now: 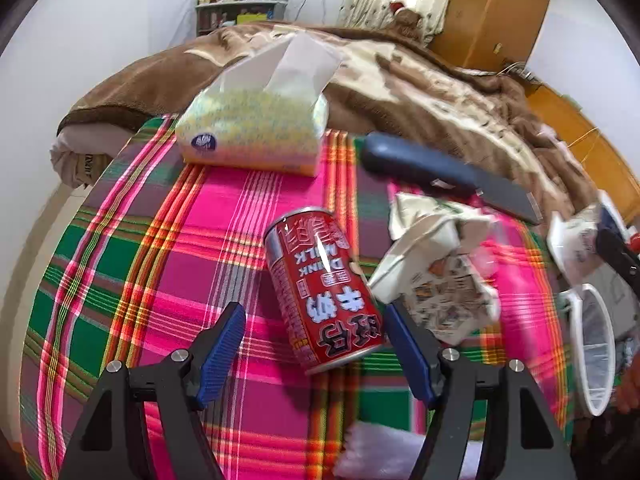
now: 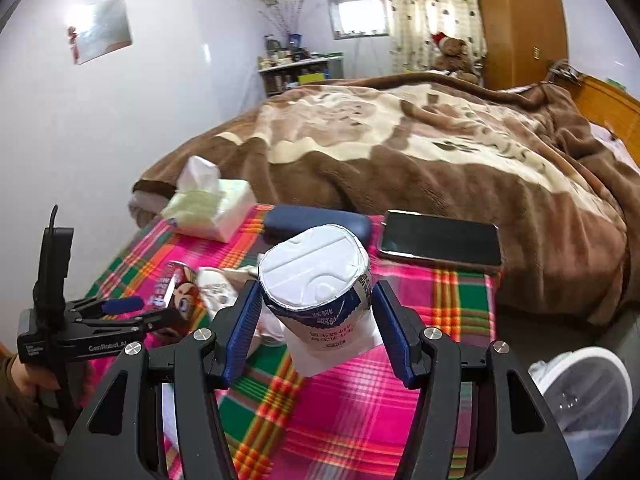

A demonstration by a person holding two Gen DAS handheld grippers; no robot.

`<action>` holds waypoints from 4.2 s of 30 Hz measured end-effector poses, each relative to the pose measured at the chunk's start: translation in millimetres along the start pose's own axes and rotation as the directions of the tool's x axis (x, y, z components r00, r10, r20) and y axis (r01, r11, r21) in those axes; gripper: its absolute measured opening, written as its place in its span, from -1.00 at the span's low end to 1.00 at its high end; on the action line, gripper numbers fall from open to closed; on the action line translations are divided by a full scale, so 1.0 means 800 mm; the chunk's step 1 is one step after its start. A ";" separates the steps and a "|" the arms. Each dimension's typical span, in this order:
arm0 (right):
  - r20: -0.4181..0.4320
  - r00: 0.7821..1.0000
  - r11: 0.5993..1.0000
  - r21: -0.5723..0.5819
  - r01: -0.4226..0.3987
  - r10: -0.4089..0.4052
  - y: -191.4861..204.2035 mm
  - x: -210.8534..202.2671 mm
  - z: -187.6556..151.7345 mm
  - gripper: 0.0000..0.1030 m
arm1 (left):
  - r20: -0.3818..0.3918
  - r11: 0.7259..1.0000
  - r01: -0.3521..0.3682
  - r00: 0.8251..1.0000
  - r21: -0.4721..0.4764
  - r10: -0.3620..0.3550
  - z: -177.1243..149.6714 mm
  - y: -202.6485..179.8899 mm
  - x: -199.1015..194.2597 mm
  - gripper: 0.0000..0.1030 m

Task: Collect trash
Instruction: 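Grasp the lying red milk can with the left tool while the right tool grasps the white yogurt cup, then lift and carry the red can and yogurt cup over the wastebasket with both tools, then open both tools to drop the can and yogurt cup into the wastebasket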

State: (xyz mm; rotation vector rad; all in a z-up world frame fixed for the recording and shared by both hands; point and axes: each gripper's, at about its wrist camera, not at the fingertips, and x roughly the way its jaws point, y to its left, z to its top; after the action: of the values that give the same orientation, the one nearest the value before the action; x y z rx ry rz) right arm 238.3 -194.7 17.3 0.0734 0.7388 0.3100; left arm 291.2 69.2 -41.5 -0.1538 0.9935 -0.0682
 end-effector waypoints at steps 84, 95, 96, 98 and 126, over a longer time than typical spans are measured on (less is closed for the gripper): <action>-0.004 0.995 0.993 0.072 -0.095 0.096 -0.018 -0.073 -0.066 0.14 | 0.007 0.996 0.052 0.999 0.067 -0.053 -0.100 -0.061 -0.040 0.03; 0.017 0.996 0.991 0.101 -0.084 0.083 -0.028 -0.084 -0.067 0.14 | 0.077 0.993 0.081 0.993 0.087 -0.088 -0.090 -0.078 -0.075 0.02; 0.020 0.996 0.991 0.106 -0.087 0.085 -0.030 -0.086 -0.067 0.14 | 0.079 0.991 0.091 0.992 0.095 -0.098 -0.089 -0.083 -0.078 0.02; 0.027 0.996 0.990 0.108 -0.085 0.082 -0.033 -0.090 -0.067 0.14 | 0.087 0.990 0.100 0.990 0.095 -0.108 -0.089 -0.089 -0.081 0.02; 0.093 0.988 0.968 0.233 0.099 -0.123 -0.147 -0.165 -0.088 0.14 | 0.125 0.918 0.298 0.932 0.262 -0.339 -0.078 -0.283 -0.114 0.02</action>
State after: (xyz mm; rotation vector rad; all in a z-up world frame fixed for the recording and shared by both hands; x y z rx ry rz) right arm 129.0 -349.9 30.9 0.2627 0.6672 0.1117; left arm 192.3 -149.0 37.3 -0.0975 0.7760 -0.4680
